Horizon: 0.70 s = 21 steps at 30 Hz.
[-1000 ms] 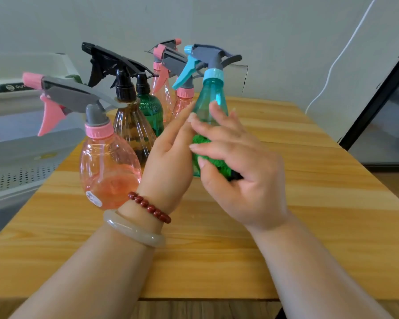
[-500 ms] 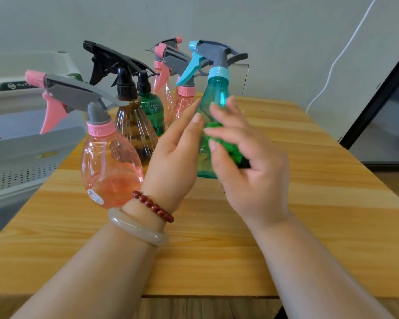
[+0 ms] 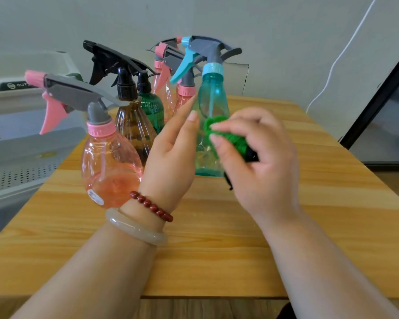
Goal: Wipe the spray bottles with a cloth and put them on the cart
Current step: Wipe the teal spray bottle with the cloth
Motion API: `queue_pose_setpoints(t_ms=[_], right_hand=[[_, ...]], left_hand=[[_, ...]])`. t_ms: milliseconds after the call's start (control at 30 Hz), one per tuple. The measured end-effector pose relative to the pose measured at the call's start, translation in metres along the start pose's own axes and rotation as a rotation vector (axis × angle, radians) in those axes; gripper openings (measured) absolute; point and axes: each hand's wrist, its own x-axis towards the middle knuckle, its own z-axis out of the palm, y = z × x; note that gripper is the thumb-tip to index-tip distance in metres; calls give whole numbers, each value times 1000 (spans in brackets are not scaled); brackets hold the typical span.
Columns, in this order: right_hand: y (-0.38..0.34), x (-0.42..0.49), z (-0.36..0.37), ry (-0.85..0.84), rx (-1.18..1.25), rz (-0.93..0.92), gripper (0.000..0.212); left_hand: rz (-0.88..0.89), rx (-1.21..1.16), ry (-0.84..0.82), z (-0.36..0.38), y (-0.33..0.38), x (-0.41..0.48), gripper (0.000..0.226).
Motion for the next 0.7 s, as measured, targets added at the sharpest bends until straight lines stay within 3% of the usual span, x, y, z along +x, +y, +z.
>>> queue_pose_setpoints(t_ms=[67, 133, 300, 400, 467, 633, 700], right_hand=[[4, 6, -3, 56, 114, 259, 9], [4, 7, -5, 63, 187, 366, 10], [-10, -6, 1, -86, 111, 12, 7], [-9, -9, 5, -63, 21, -99, 9], [-7, -7, 5, 25, 33, 14, 8], [-2, 0, 6, 193, 429, 655, 12], [-4, -3, 5, 175, 382, 566, 11]], left_hand=[[6, -1, -34, 3, 4, -5, 50], [-7, -20, -43, 5, 9, -10, 48], [-22, -148, -20, -3, 8, -4, 61], [-17, -175, -23, -5, 9, -3, 61], [-21, -143, -32, -2, 10, -3, 63], [-33, -81, -56, 3, 7, -6, 58], [-21, -63, -39, 3, 9, -7, 54]])
